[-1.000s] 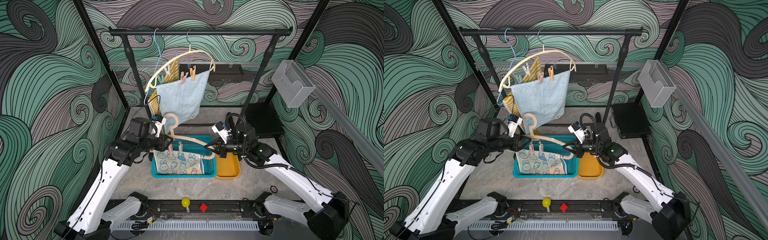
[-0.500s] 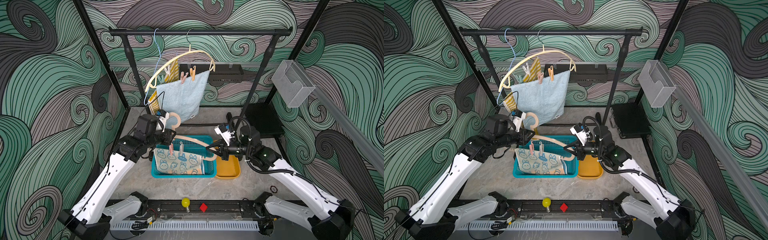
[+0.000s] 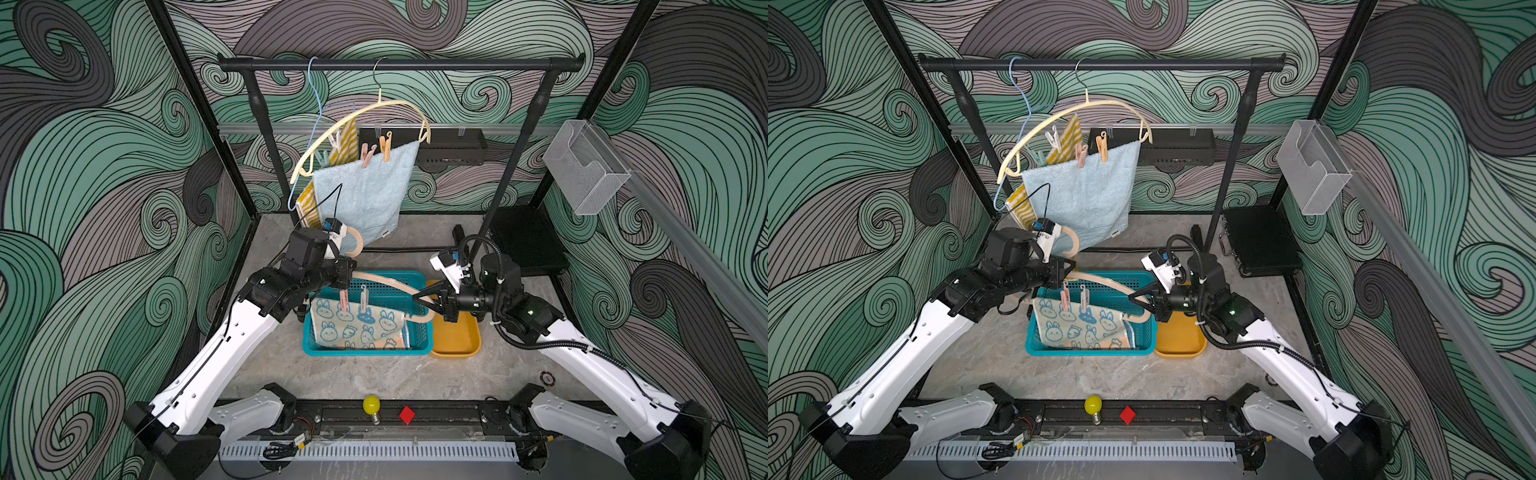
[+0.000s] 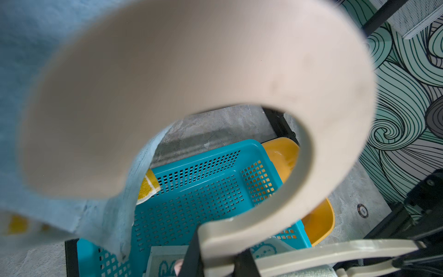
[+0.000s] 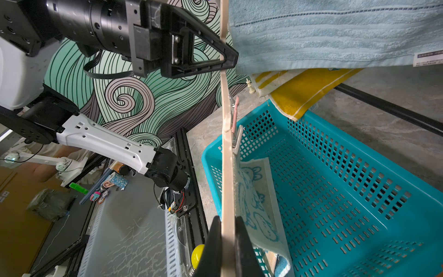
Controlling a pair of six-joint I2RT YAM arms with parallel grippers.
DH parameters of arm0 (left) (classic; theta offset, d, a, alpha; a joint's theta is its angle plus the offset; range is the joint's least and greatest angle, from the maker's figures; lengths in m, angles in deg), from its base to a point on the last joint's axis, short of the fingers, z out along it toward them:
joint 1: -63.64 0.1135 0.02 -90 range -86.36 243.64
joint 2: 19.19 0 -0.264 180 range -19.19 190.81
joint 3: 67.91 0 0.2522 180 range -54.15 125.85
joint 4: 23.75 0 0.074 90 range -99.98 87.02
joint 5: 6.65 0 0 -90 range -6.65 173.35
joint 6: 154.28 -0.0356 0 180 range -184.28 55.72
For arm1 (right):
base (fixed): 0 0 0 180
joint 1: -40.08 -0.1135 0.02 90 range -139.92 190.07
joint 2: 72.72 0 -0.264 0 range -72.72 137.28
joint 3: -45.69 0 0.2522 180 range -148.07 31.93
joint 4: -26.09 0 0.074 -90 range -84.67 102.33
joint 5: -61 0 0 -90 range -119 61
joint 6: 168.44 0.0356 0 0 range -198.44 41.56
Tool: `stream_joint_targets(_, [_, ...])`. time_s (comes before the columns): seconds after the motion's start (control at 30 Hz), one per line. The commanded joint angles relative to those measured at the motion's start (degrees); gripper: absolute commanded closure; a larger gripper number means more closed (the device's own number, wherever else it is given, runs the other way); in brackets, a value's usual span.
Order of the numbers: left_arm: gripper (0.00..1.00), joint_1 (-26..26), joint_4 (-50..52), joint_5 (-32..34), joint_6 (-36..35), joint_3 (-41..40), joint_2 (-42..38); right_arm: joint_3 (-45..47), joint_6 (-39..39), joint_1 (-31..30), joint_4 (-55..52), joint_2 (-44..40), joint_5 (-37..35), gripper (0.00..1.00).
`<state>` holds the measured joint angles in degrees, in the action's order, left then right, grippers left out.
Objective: Remove the clothespins securing towels to the hanger
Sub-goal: Pick up the hanger from the clothesline, then remove the clothespin from the hanger.
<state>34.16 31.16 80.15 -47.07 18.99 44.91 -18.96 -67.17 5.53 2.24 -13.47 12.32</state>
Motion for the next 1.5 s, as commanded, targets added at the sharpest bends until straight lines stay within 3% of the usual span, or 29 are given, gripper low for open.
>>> stream_joint_targets(0.0, [1.00,-0.71,-0.17,1.44,0.95,0.46,0.76,0.18,-0.15,-0.57,3.01,-1.02,-0.30,0.97])
stream_joint_targets(0.07, [1.00,-0.86,-0.02,1.60,0.88,0.42,1.18,0.26,-0.36,-0.60,2.67,-0.98,-0.99,0.90])
stream_joint_targets(0.13, [1.00,-1.10,0.08,2.00,0.98,0.18,1.35,0.34,-0.69,-0.57,1.89,-1.02,-2.12,0.71])
stream_joint_targets(0.27, [1.00,-1.67,0.08,3.52,1.46,-0.79,1.13,0.51,-1.15,-0.54,0.00,-2.47,-5.60,0.48])
stream_joint_targets(0.37, [1.00,-2.14,-0.01,4.32,2.28,-1.79,0.62,1.14,-1.35,-0.55,-0.79,-4.39,-7.96,0.37])
stream_joint_targets(0.67, [1.00,-5.42,1.72,7.40,5.26,-2.83,0.14,0.40,-0.69,-0.60,-5.02,-9.17,-8.02,0.33])
stream_joint_targets(1.17, [1.00,-12.14,4.13,22.15,13.03,-2.42,2.66,2.77,2.36,-5.64,-4.83,-9.41,-7.73,0.34])
stream_joint_targets(1.47, [1.00,-12.76,2.10,21.32,16.43,-6.37,0.21,5.36,3.73,-12.64,0.87,-5.51,-13.81,0.34])
